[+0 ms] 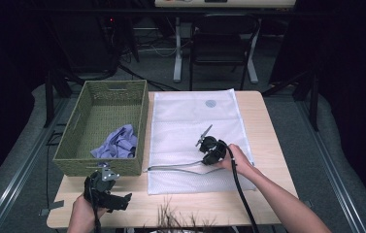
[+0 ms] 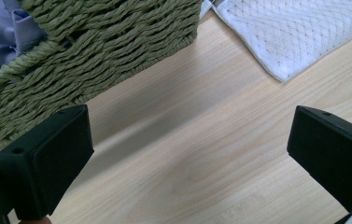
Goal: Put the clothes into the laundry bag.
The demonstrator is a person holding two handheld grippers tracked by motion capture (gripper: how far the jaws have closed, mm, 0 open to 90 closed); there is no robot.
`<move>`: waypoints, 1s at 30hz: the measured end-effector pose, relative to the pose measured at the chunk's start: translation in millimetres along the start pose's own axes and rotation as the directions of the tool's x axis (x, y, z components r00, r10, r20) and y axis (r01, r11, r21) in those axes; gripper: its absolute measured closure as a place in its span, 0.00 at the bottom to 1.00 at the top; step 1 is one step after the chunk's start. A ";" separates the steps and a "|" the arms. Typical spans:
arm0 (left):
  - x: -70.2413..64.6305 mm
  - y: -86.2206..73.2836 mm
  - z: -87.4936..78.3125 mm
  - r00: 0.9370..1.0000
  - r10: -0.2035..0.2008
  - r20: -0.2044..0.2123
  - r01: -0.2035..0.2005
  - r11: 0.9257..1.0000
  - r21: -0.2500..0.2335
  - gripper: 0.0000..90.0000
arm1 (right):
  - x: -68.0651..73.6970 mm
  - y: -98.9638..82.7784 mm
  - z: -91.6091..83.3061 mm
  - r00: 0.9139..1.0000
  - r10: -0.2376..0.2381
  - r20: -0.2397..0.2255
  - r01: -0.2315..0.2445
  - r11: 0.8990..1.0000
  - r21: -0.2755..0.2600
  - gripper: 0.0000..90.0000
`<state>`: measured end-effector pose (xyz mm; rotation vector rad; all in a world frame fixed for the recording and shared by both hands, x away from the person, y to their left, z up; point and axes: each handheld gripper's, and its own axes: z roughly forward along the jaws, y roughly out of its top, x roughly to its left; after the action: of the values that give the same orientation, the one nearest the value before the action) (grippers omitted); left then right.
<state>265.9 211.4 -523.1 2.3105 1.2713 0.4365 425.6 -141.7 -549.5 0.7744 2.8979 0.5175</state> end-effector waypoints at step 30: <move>0.0 0.1 0.7 1.000 0.001 0.010 -0.001 1.000 0.000 0.00 | -5.1 4.6 2.0 1.000 0.011 -0.016 -0.011 0.999 0.030 0.87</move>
<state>266.3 211.2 -523.7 2.3104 1.2659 0.4241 432.5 -140.0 -549.7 0.7942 2.9242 0.4845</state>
